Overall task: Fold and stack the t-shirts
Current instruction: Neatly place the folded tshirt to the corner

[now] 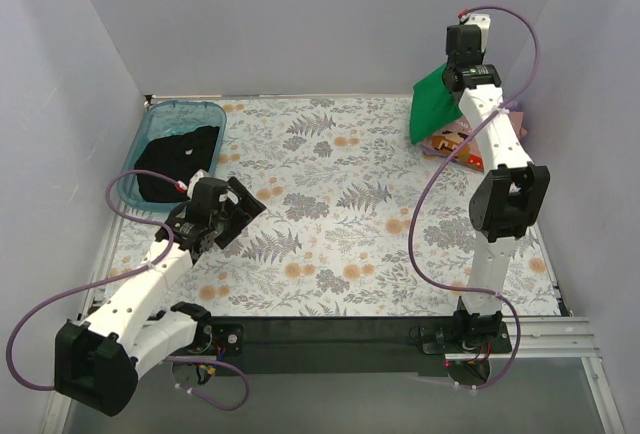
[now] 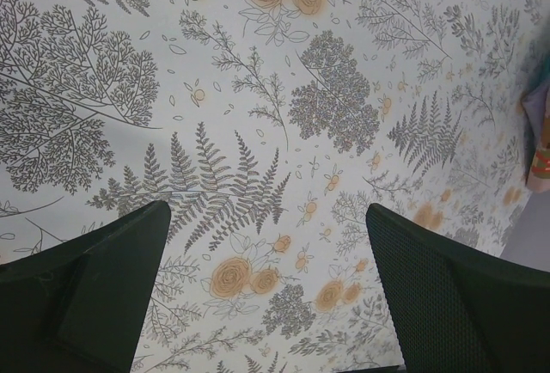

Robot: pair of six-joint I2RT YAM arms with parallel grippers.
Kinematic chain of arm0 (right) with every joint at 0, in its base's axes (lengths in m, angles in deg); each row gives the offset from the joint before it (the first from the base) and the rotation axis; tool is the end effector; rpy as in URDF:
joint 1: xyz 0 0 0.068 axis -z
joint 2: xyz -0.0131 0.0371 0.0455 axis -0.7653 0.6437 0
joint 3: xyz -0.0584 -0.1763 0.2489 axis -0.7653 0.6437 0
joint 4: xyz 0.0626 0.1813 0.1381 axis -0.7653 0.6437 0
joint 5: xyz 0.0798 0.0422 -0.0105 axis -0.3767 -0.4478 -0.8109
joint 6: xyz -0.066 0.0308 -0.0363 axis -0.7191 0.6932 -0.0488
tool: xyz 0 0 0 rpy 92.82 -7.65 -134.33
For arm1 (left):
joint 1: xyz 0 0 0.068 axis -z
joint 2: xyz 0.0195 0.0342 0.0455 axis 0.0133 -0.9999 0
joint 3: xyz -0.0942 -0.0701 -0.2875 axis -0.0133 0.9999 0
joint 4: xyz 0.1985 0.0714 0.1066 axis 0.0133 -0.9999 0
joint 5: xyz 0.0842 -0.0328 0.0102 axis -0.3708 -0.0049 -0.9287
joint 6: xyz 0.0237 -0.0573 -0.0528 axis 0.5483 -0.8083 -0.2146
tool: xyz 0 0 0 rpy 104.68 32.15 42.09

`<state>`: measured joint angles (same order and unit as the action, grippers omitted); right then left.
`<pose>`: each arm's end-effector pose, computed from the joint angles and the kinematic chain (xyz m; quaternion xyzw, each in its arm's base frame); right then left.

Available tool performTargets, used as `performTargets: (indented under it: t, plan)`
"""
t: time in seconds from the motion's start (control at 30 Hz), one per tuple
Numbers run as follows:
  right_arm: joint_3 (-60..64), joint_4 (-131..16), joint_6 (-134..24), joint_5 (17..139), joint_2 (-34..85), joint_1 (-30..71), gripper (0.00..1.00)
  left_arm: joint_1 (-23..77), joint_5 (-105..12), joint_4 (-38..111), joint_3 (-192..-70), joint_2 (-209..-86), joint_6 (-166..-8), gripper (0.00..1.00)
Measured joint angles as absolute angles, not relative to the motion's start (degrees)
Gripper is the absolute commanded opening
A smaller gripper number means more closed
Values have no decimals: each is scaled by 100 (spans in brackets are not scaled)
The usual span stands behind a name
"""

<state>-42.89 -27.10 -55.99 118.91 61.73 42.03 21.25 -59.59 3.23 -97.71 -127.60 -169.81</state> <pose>0.4899 0.0285 0.3948 0.1362 0.8209 -0.1862 0.5224 0.1633 -0.0546 0.2493 -0.5763 0.7352 -0.2779 0.2239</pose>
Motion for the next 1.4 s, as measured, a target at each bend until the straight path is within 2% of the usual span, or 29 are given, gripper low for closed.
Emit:
performTargets:
  t: [0.2, 0.4, 0.57, 0.77, 0.8, 0.87, 0.9, 0.97, 1.0, 1.03, 1.27, 1.4]
  plan:
    - [-4252, -2655, -5573, 11404, 5891, 4588, 1, 2125, -5957, 327, -9769, -12602, -16979, 98]
    - [-3360, -2795, -5413, 10938, 5554, 5121, 1, 2125, -5957, 329, -9767, -12624, -16981, 98]
    - [-2720, -2819, -5306, 10840, 5847, 5508, 1, 2125, -5957, 342, -9758, -12701, -16981, 98]
    - [-2689, -2870, -5205, 10575, 6494, 5884, 20, 2125, -5954, 353, -9756, -12775, -16972, 98]
    - [-2685, -2872, -5205, 10558, 6544, 5930, 30, 2125, -5952, 358, -9756, -12779, -16972, 98]
    - [-2680, -2909, -5199, 10558, 6601, 5995, 42, 2125, -5948, 366, -9756, -12788, -16955, 98]
    - [-2678, -2918, -5214, 10571, 6610, 6008, 51, 2125, -5948, 366, -9756, -12788, -16950, 98]
    - [-2661, -2959, -5216, 10630, 6614, 6017, 60, 2125, -5944, 366, -9756, -12790, -16935, 98]
    - [-2652, -2974, -5205, 10671, 6614, 6017, 88, 2125, -5937, 369, -9756, -12790, -16933, 98]
    - [-2628, -2994, -5159, 10726, 6614, 6017, 98, 2125, -5935, 369, -9756, -12790, -16931, 98]
    - [-2267, -3062, -5103, 10923, 6468, 6022, 98, 2125, -5930, 364, -9758, -12810, -16937, 98]
    - [-1673, -3038, -4969, 10768, 5727, 6030, 98, 2125, -5815, 373, -9758, -12862, -16957, 98]
